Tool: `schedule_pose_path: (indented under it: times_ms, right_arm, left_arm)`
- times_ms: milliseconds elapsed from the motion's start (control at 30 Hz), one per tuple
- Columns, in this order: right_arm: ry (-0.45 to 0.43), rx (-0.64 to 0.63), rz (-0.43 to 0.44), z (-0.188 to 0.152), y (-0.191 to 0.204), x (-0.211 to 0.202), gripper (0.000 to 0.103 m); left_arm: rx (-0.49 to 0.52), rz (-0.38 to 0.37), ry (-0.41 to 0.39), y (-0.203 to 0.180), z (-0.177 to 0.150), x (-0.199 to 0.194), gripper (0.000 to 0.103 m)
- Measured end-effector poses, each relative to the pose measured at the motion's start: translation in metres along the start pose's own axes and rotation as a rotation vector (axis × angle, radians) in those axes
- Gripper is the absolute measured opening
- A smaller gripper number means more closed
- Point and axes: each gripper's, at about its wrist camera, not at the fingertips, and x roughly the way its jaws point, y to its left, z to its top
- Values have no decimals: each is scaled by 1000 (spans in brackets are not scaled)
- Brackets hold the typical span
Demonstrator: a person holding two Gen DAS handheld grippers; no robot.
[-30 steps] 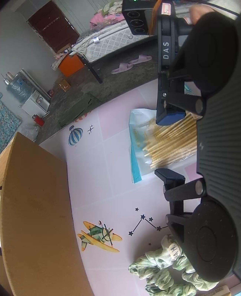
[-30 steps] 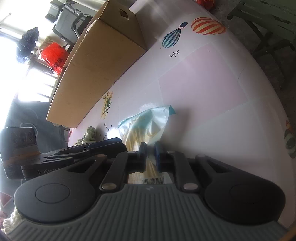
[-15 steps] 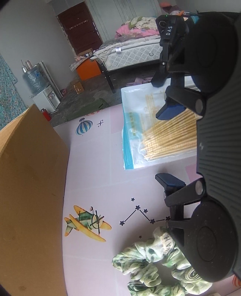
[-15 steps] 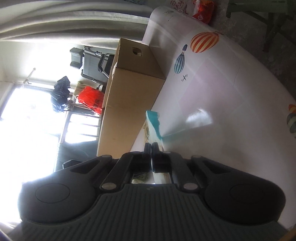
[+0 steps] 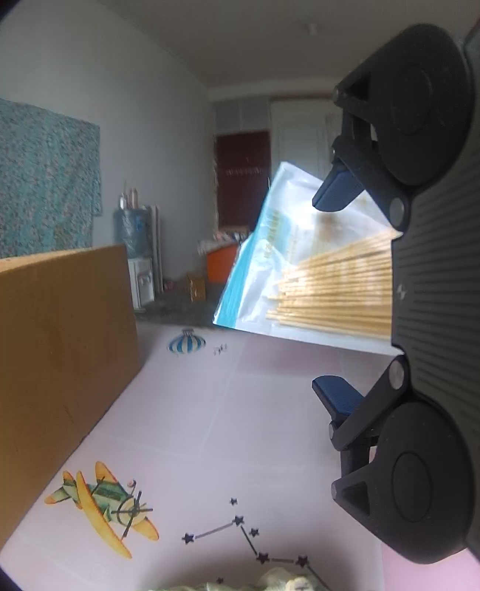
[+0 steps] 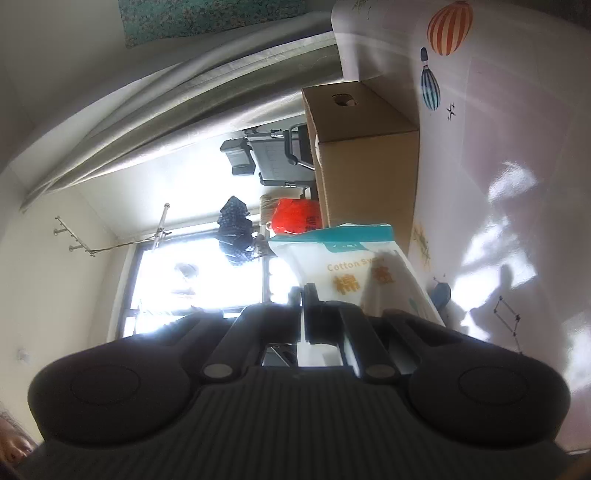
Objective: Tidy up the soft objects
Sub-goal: 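Grasp the cotton swab bag with the left tool and lift it toward the box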
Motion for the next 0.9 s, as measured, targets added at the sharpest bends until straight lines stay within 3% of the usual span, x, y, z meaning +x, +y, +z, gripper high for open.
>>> schedule_pose_path:
  times_ms: [33,67,100,167,200,333,500,667,800,900]
  right_arm:
    - [2,10,17,0,2,0,0]
    - [4,21,35,-1,3,1,0]
    - [8,33,56,-1,4,1,0]
    - [1,9,36,0,11,0,0]
    - [-6,-32,2,1,17,-1,0]
    - [18,-160,-141,2,32,4,0]
    - [103,-282,-165,-2,60,52,0]
    - [186,-478,-238,8,122,144,1]
    - [229,-691,-434,25,151,241,2]
    - [287,-753,-575,43,147,308,2]
  left_arm:
    - [-23,-61,-21,3,0,-1,85]
    - [-41,-135,-31,5,0,-1,71]
    - [-49,-187,-25,5,1,0,45]
    - [-39,-247,-8,2,0,2,18]
    - [-20,-250,-10,-2,0,1,13]
    - [91,-102,-53,-26,-2,-16,11]
    - [273,98,-136,-85,0,-62,11]
    - [391,283,-261,-150,32,-106,12]
    - [487,504,-342,-180,87,-128,12]
    - [478,602,-361,-168,138,-130,12]
